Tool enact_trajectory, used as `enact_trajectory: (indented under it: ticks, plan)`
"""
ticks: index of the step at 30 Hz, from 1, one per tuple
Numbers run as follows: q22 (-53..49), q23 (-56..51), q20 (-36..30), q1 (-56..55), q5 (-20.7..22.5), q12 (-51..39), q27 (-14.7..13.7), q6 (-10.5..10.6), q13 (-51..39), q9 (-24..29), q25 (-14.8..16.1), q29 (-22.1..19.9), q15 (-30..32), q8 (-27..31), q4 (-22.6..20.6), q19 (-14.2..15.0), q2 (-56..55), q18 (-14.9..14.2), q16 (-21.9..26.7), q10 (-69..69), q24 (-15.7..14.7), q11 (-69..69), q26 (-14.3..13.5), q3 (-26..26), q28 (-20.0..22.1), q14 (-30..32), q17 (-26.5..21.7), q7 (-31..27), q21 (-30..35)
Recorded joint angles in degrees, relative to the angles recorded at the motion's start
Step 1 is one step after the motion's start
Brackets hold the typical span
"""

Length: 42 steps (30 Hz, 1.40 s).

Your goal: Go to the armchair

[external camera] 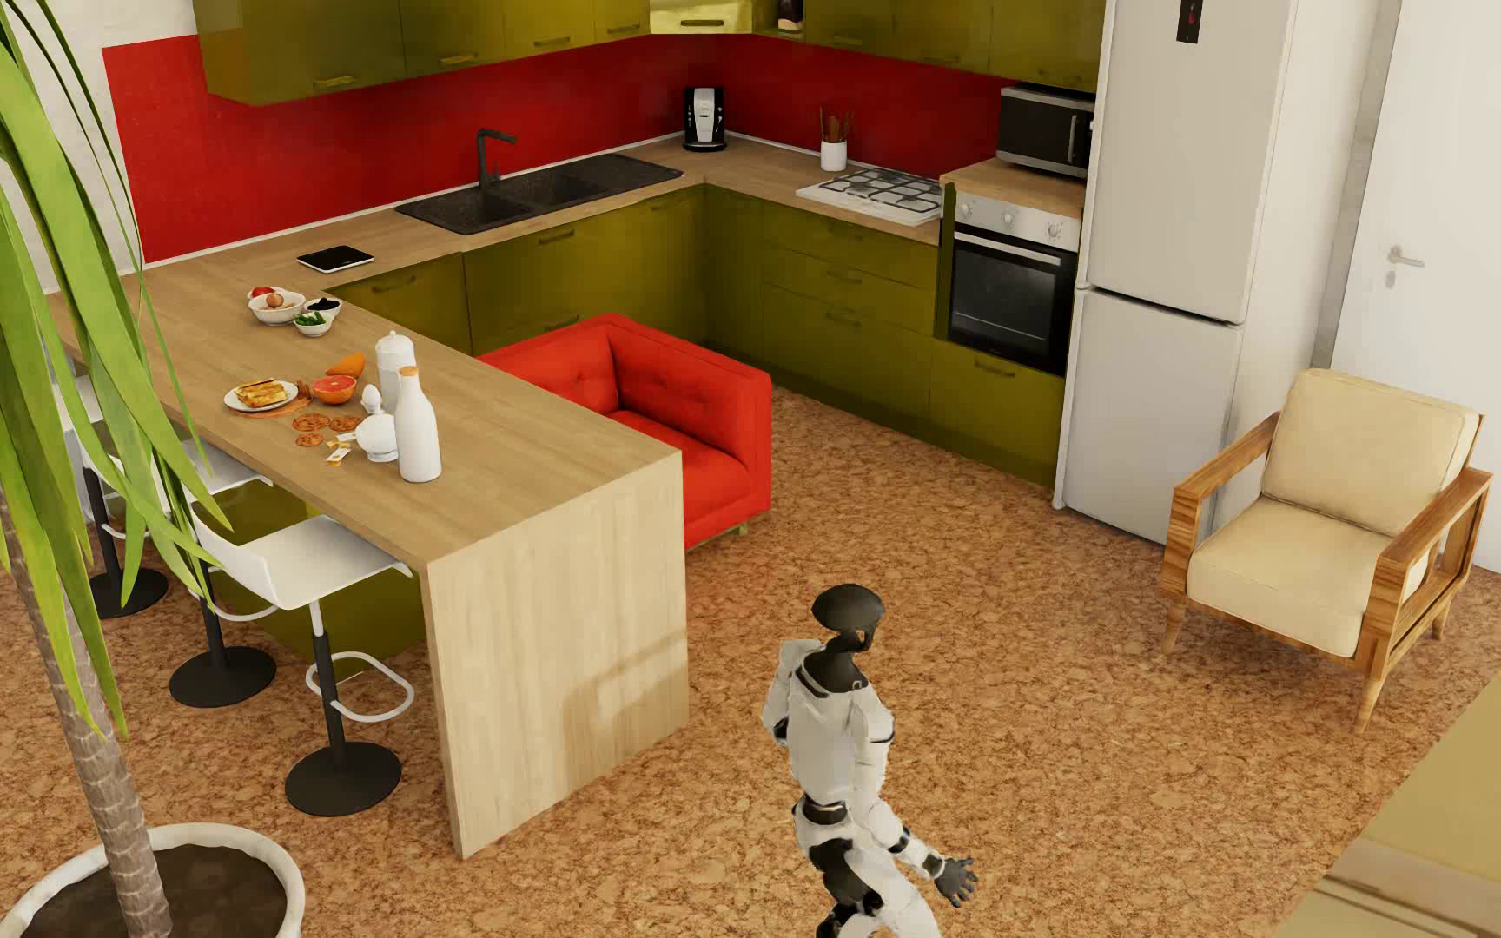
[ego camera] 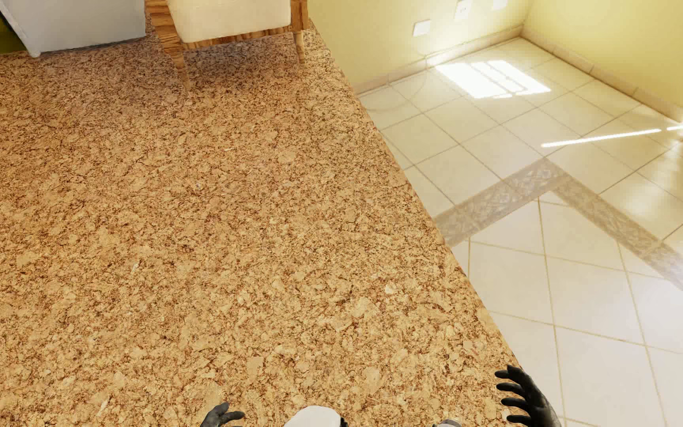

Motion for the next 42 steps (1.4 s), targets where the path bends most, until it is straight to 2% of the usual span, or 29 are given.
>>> enact_trajectory:
  ticks: [1, 3, 4, 6, 10, 11, 12, 13, 14, 15, 16, 17, 18, 19, 21, 22, 23, 24, 26, 27, 29, 30, 32, 34, 35, 36, 37, 39, 42]
  plan:
    - [-1.1, -3.3, 1.3, -1.2, -0.8, 1.7, 0.2, 1.2, -1.5, -0.5, 1.5, -1.5, -2.3, -1.6, 1.9, 4.3, 3.6, -2.0, 1.2, -4.8, 0.0, -0.8, 0.1, 1.7, -1.3, -5.1, 1.8, 1.4, 1.5]
    - [-0.4, -6.7, 2.0, -1.1, -1.7, 4.7, -0.3, 3.3, -4.6, -2.9, 2.6, -2.8, -7.6, -4.5, 4.6, 3.6, 9.8, -5.1, 1.8, -17.6, 1.5, -1.5, 0.7, 4.1, -1.2, -12.4, 5.0, 0.6, 4.5]
    - [1.2, -6.1, 0.8, 1.5, -2.6, 5.9, -0.6, 3.1, -6.3, -3.0, 2.0, -2.6, -8.9, -3.1, 4.4, 6.3, 10.6, 0.1, 2.8, -19.5, 1.7, 3.2, 0.6, 3.1, -0.4, -9.2, 7.0, 1.1, 5.8]
    - [6.6, -4.2, -2.6, 6.0, -0.5, 5.9, -1.2, 0.1, -3.7, -3.4, -0.4, -0.8, 2.7, 5.9, 1.7, 10.4, 2.3, 0.3, 4.5, -21.1, 1.9, 20.8, -0.4, -3.8, 2.2, -12.4, 9.1, -0.2, 5.7]
    - [0.2, -4.8, -1.6, 19.2, 1.5, -3.2, 5.3, -7.0, 8.2, -2.9, -3.9, 3.1, -4.5, 7.7, -1.5, 15.5, -5.8, -0.9, -0.8, -31.5, 3.9, 10.4, -1.5, -11.1, 5.3, -14.1, 3.9, -5.8, -2.0]
    - [-1.4, -3.7, -0.8, 18.2, 0.9, -5.3, 5.0, -8.5, 8.1, -2.0, -3.6, 2.9, -3.2, 7.2, -2.3, 15.5, -5.2, -0.2, -1.5, -25.7, 5.2, 3.1, -1.7, -10.8, 4.2, -11.8, 4.0, -6.7, -2.5]
    - [-2.7, 0.3, -1.2, 13.8, -0.6, -6.4, 2.0, -8.1, 7.0, -0.3, -2.3, 2.2, 5.1, 5.9, -2.5, 14.8, -1.7, 2.5, -1.8, -12.8, 5.7, -4.6, -1.8, -7.9, 2.7, -4.5, 2.0, -6.1, -2.1]
    - [-1.7, -0.2, -1.2, 7.5, -1.0, -4.7, 0.2, -5.0, 4.5, 0.9, 0.0, 0.7, 2.1, 3.3, -0.4, 9.4, 0.4, 2.9, -0.6, -3.9, 5.1, -3.5, -2.4, -5.0, 0.1, 3.4, -0.5, -3.6, -2.1]
    - [-0.6, -2.0, 0.2, 3.3, -1.9, -1.0, -0.8, -2.3, 1.2, 1.8, 2.0, -1.1, -0.6, 1.3, 1.8, 2.7, 3.4, 2.0, 1.3, -3.3, 4.4, -3.3, -2.7, -2.6, -2.6, 2.5, -0.6, -0.6, -1.4]
    - [-0.5, -3.3, 3.1, 0.6, -2.0, 2.3, -1.4, 0.9, -2.0, 1.4, 3.2, -2.7, -2.8, -0.5, 4.5, 3.1, 6.9, 1.5, 2.4, -7.2, 4.2, -4.3, -2.0, 1.0, -4.3, -3.4, 1.0, 1.0, 0.9]
    - [-0.7, -5.9, 3.2, -0.7, -2.5, 5.5, -0.7, 3.5, -5.2, -0.1, 3.4, -3.5, -5.7, -1.9, 6.0, 7.1, 9.4, 0.7, 3.0, -14.5, 4.5, -4.1, -0.7, 3.0, -3.7, -8.4, 4.0, 1.0, 3.3]
    - [0.5, -6.9, 2.5, 0.4, -3.2, 8.0, -0.6, 5.4, -7.8, -1.3, 2.5, -3.3, -7.9, -1.2, 6.0, 8.0, 10.2, -2.9, 2.4, -21.5, 4.4, 0.1, 0.7, 3.6, -1.9, -8.0, 6.0, 0.2, 6.1]
    - [4.0, -4.7, -1.9, 3.2, -4.1, 7.6, -1.5, 5.8, -9.5, -1.0, 0.9, -2.2, -3.7, 1.9, 4.0, 6.6, 7.5, -1.9, 2.6, -21.1, 3.8, 11.3, 2.0, 2.4, 0.4, -9.8, 8.3, -0.4, 6.9]
    - [5.6, -3.2, -4.2, 6.1, -2.2, 6.0, -2.5, 4.8, -7.1, -0.9, -0.9, -0.5, 3.1, 6.1, 2.7, 5.0, 3.6, -2.1, 2.7, -21.9, 2.5, 18.3, 3.1, 0.6, 2.2, -11.7, 8.9, -1.3, 6.4]
    - [-1.4, -1.6, -0.9, 11.2, -0.4, 2.4, -4.1, 0.2, 1.6, -0.9, -4.7, 3.0, -4.5, 9.6, -0.2, 2.8, -0.5, -2.4, -0.6, -23.0, -0.4, 3.9, 4.4, -3.7, 5.2, -15.0, 6.5, -2.7, 1.6]
    - [-2.4, 0.0, -0.3, 10.0, -0.7, 0.2, -4.0, -0.3, 4.0, -1.3, -5.1, 3.6, -5.4, 8.8, -0.4, 6.8, 1.2, -1.7, -2.4, -16.6, -1.4, 3.2, 3.2, -4.2, 5.3, -14.0, 2.9, -4.2, 0.5]
    - [-0.6, -0.6, -0.8, 7.3, -1.2, -0.9, -2.3, 0.5, 5.2, -1.9, -4.4, 3.1, -8.2, 6.7, 0.5, 9.0, 3.9, 0.9, -3.2, -9.4, -2.0, 3.3, 1.2, -3.5, 3.9, -9.1, 0.0, -4.2, 0.2]
    - [0.6, -0.3, -0.4, 5.4, -1.7, 0.2, 0.1, 1.1, 4.4, -2.4, -2.9, 1.4, -10.0, 4.6, 1.9, 6.7, 7.8, 2.5, -3.0, -6.1, -2.1, 1.4, -0.7, -1.9, 0.9, -4.5, -0.4, -1.9, 0.1]
    - [-1.6, -5.4, 1.6, 1.9, -2.7, 3.5, 6.2, 2.2, -1.5, -3.1, 1.1, -3.1, -11.9, 0.8, 2.3, 8.3, 16.2, 0.0, -0.3, -7.9, -1.2, -4.7, -1.5, 3.7, -5.1, -5.6, 3.2, 1.7, 1.6]
    - [-2.3, -8.4, 2.3, 1.6, -2.8, 5.7, 6.7, 2.7, -6.1, -2.9, 2.7, -4.3, -11.5, 0.1, 3.4, 9.4, 17.5, -1.7, 1.4, -15.1, -0.1, -1.6, -1.6, 4.7, -6.2, -8.5, 6.1, 1.5, 3.4]
    - [7.1, -3.0, -2.7, 6.8, 0.2, 6.0, -2.1, 0.6, -8.2, -2.4, 2.5, -2.1, -0.3, 6.1, 2.1, 11.6, 8.7, 0.4, 3.6, -22.3, 1.7, 18.8, -1.5, 0.9, -3.0, -13.3, 10.3, -0.6, 4.6]
    - [5.9, -2.6, -2.6, 10.0, 2.2, 5.2, -5.3, -1.9, -4.0, -2.0, 0.9, 0.5, -2.1, 7.4, 0.8, 12.0, 3.6, 0.3, 3.1, -25.0, 1.6, 21.9, 0.1, -1.8, -0.9, -14.2, 8.7, -1.8, 4.1]
    - [1.2, -4.2, -1.1, 17.4, 2.6, 1.4, -4.8, -5.5, 4.4, -0.1, -3.1, 5.2, -6.2, 6.8, -1.3, 12.7, -4.0, 0.4, 0.6, -28.8, 2.2, 12.0, 3.5, -7.9, 4.7, -16.1, 5.8, -4.4, 0.4]
    - [-2.1, -0.4, 0.1, 15.2, 1.4, -4.0, -3.5, -8.2, 6.5, 0.8, -4.4, 6.1, 0.3, 6.6, -3.2, 14.3, -5.7, 1.0, -0.2, -15.5, 2.9, -1.3, 5.6, -8.2, 7.0, -9.8, 2.1, -4.6, -1.5]
    - [-0.7, 2.2, -0.4, 11.2, 0.7, -5.3, -3.5, -6.5, 5.2, 1.1, -3.4, 4.5, 2.9, 4.8, -2.2, 12.4, -3.3, 1.6, -0.4, -6.0, 3.1, -1.1, 5.6, -5.8, 5.5, -0.9, -0.3, -3.7, -1.2]
    - [0.9, 0.0, 1.1, 5.9, 0.2, -3.3, -1.7, -3.5, 2.0, 1.4, -1.6, 2.1, 0.0, 2.4, -0.5, 6.4, -0.1, 0.8, -0.3, -0.5, 3.0, -1.1, 4.6, -3.7, 2.2, 4.3, -1.8, -1.9, -1.7]
    - [-0.4, -2.8, 1.8, 2.1, -0.2, 0.5, -0.1, -0.6, -2.4, 1.9, 0.4, -0.7, -2.4, 0.7, 1.1, 2.0, 3.8, -0.2, 0.9, -1.5, 3.4, -1.7, 4.0, -0.3, -1.1, 0.0, -1.0, -0.2, -1.4]
    - [-0.1, -7.4, 3.0, -1.2, -1.6, 6.9, 0.0, 4.0, -8.8, -0.1, 3.0, -4.3, -6.1, -0.6, 4.8, 8.7, 8.6, -2.3, 1.7, -18.1, 6.1, 0.9, 2.8, 4.0, -3.7, -8.0, 3.9, -0.6, 2.0]
    - [5.3, -2.4, -2.4, 8.3, 0.0, 5.1, -7.1, 1.1, -3.4, -1.0, 0.5, -1.3, -0.2, 7.4, 0.1, 10.9, 1.4, -1.4, 2.9, -25.1, 4.6, 15.8, 2.5, -0.8, -0.2, -10.5, 8.2, -1.7, 5.9]
